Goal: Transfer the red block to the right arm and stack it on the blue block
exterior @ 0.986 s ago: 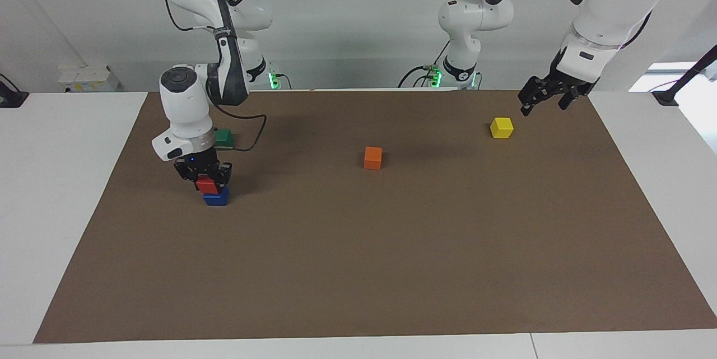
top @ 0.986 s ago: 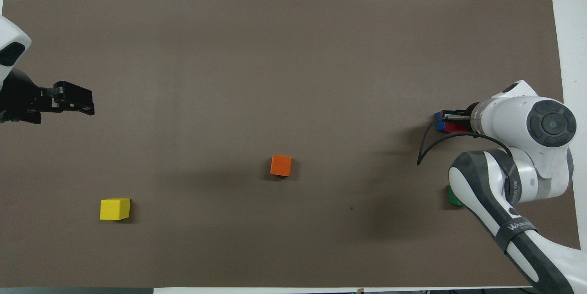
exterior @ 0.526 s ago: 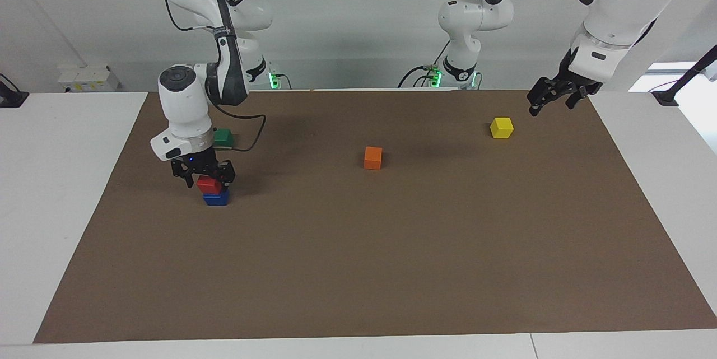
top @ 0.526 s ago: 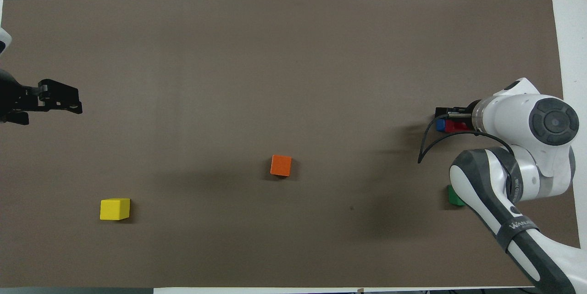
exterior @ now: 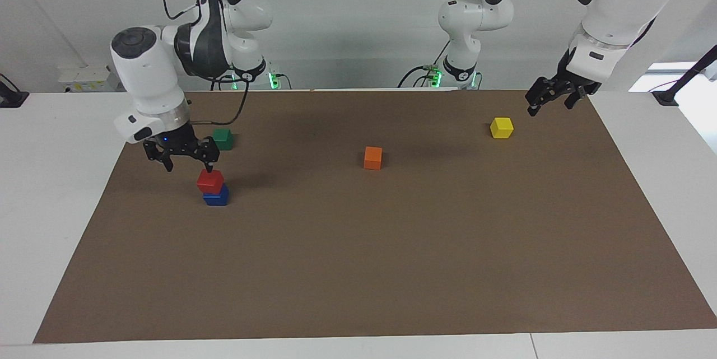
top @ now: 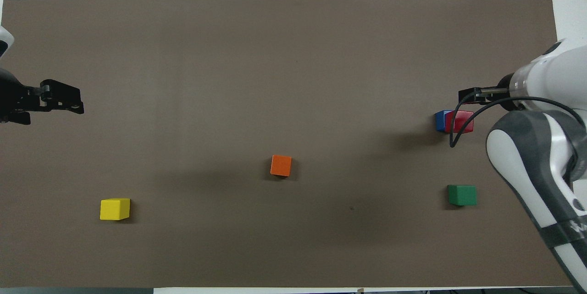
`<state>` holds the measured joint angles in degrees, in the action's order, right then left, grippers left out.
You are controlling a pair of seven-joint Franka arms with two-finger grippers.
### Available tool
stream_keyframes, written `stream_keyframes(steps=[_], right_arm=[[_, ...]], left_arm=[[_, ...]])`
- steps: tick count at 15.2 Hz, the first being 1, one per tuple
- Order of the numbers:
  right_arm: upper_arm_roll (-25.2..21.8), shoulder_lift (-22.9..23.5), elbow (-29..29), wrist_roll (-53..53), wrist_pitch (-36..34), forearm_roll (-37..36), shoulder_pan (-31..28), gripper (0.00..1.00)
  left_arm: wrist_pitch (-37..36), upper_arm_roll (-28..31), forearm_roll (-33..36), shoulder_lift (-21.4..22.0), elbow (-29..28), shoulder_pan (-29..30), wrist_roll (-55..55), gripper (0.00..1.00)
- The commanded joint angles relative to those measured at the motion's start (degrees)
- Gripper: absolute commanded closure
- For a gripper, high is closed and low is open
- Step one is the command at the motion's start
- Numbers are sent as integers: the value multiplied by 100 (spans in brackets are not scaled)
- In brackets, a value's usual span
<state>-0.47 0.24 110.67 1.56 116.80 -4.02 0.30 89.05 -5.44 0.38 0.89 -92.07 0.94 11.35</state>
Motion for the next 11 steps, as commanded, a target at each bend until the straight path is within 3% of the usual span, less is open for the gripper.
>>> stream_keyframes(steps=[1,5,8,11], right_arm=[[64,-76,-684,-323,-1084,139,-91,0],[21,-366,-1267,-962,-2783,147,-100,0],[20,-604,-1337,-1237,-3137,191,-258,0],[3,-447,-1828,-1202,-3321,446,-408,0]], left_arm=[[-143,26,85,130,5,-85,96,0],[-160,26,85,192,-30,-15,104,0],[-160,35,85,192,-39,-6,104,0],[-160,26,85,192,-39,-14,104,0]])
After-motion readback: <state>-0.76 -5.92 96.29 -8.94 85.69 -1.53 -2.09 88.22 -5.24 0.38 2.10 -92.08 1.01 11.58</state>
